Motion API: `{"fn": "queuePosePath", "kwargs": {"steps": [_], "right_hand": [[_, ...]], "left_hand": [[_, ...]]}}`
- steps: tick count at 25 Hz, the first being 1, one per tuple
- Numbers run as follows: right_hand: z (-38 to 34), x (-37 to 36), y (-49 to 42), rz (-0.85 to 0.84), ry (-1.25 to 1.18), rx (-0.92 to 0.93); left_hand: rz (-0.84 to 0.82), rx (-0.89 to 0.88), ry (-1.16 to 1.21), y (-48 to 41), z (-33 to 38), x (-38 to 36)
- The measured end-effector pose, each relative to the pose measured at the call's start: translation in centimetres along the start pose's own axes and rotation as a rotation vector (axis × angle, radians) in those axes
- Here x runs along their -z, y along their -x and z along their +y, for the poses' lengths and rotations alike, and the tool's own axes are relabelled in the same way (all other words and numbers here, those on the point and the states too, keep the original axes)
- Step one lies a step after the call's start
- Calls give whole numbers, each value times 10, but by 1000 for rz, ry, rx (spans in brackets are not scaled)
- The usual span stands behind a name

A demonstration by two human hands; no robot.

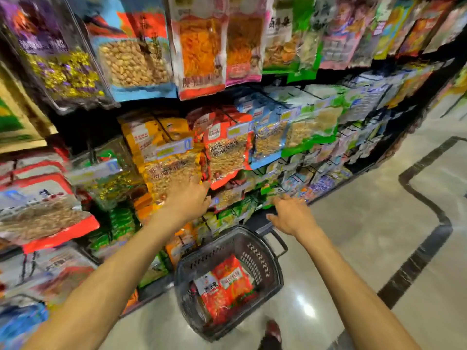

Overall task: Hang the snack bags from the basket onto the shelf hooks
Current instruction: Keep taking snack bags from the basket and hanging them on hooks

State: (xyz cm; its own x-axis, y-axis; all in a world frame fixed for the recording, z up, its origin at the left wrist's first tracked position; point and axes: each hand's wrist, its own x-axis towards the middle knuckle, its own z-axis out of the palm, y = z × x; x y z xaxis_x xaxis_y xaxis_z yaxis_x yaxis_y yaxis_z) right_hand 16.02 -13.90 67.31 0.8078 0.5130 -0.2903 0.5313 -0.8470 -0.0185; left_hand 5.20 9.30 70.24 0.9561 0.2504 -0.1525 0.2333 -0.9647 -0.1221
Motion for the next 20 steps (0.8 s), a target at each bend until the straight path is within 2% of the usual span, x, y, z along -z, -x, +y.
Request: {"fn": "queuePosePath", "kwargs": {"steps": [7, 11, 20], "right_hand": [[57, -20, -100, -163, 87, 279], [67, -50, -129, -242, 148, 377], [61, -188, -154, -508, 145, 406]], "left_hand": [[-160, 305, 182, -47, 57, -60], [-218, 401, 247, -47, 76, -107], [-454, 567, 447, -35, 104, -263]]}}
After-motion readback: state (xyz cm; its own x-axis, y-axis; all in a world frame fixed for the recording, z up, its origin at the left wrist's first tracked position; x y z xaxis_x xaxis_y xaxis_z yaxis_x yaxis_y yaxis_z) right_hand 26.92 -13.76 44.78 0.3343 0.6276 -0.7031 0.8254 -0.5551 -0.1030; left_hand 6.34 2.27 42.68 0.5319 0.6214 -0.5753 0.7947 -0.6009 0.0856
